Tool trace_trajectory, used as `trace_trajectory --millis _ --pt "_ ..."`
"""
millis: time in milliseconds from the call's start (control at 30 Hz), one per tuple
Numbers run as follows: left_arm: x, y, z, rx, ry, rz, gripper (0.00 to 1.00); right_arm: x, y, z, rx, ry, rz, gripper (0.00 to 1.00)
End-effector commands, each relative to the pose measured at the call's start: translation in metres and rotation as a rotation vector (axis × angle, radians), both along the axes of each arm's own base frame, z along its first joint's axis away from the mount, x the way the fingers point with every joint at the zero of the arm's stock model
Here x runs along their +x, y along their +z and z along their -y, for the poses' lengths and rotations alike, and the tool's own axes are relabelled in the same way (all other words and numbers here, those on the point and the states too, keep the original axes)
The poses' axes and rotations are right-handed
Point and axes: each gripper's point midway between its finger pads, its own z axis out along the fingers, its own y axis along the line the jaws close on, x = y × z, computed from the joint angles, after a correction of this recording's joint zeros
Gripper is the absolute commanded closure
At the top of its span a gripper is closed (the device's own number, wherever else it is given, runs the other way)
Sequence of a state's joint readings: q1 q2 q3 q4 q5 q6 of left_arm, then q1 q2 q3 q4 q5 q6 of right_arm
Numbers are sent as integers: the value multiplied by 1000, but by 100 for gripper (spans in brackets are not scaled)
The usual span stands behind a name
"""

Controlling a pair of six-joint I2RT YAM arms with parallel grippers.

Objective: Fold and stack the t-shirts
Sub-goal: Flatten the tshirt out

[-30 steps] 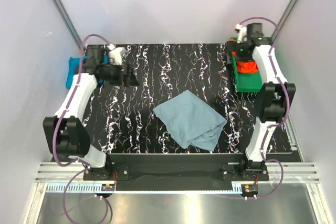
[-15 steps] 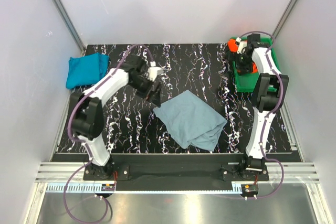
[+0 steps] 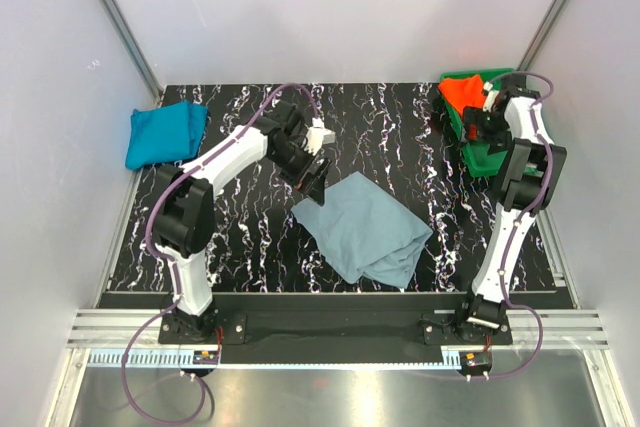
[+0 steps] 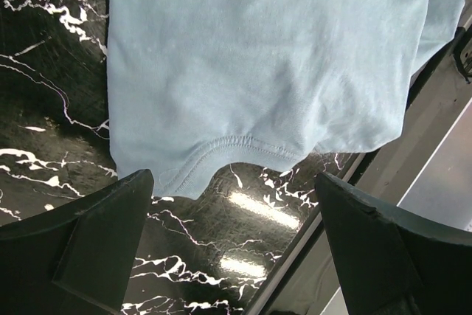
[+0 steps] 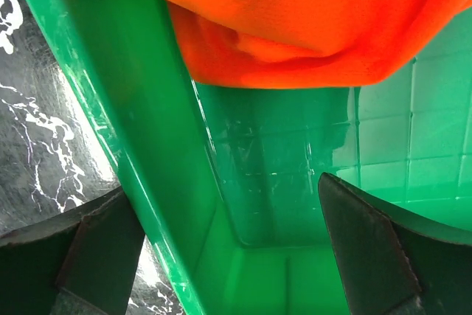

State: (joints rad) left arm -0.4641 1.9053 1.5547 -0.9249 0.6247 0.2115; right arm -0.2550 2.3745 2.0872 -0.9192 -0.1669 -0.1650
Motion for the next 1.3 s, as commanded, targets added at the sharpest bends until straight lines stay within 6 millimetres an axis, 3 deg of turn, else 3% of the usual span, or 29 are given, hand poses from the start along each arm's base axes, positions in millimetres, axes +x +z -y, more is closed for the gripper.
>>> trace_trajectory --millis 0,100,167,267,300,367,400,433,467,500,533,700,800,1000,1100,1267 --pt "11 7 4 -9 7 34 1 22 17 27 -122 -39 77 0" --pt "9 2 4 6 1 36 1 25 24 26 -113 -37 94 0" --pt "2 0 8 7 -25 32 1 29 40 17 -69 -31 132 0" --pt "-15 1 11 22 -86 20 1 39 99 -28 43 74 261 0" --pt "-18 1 10 25 -89 8 1 38 127 -47 37 134 310 0" --pt "-23 5 6 30 -75 10 1 31 152 -75 44 230 355 0" --pt "-20 4 2 51 -58 34 1 16 168 -93 50 330 382 0" --pt "-20 9 -1 53 -38 67 1 7 172 -120 59 416 388 0" --pt "-17 9 -5 71 -18 86 1 -5 175 -135 69 484 393 0" --pt "-9 7 -14 126 24 127 1 -28 173 -149 48 587 389 0" --pt "-4 10 -21 132 68 154 1 -43 171 -177 52 689 385 0" --pt "28 8 -77 203 266 205 1 -122 153 -240 61 951 338 3" --pt "42 12 -110 223 370 215 1 -155 142 -273 88 1056 289 3" --pt "63 36 -156 239 514 295 1 -189 104 -308 32 1239 153 5" --pt "67 51 -172 228 569 332 1 -204 91 -327 8 1357 130 5" --pt "66 56 -186 229 616 343 1 -222 79 -365 60 1475 98 6"
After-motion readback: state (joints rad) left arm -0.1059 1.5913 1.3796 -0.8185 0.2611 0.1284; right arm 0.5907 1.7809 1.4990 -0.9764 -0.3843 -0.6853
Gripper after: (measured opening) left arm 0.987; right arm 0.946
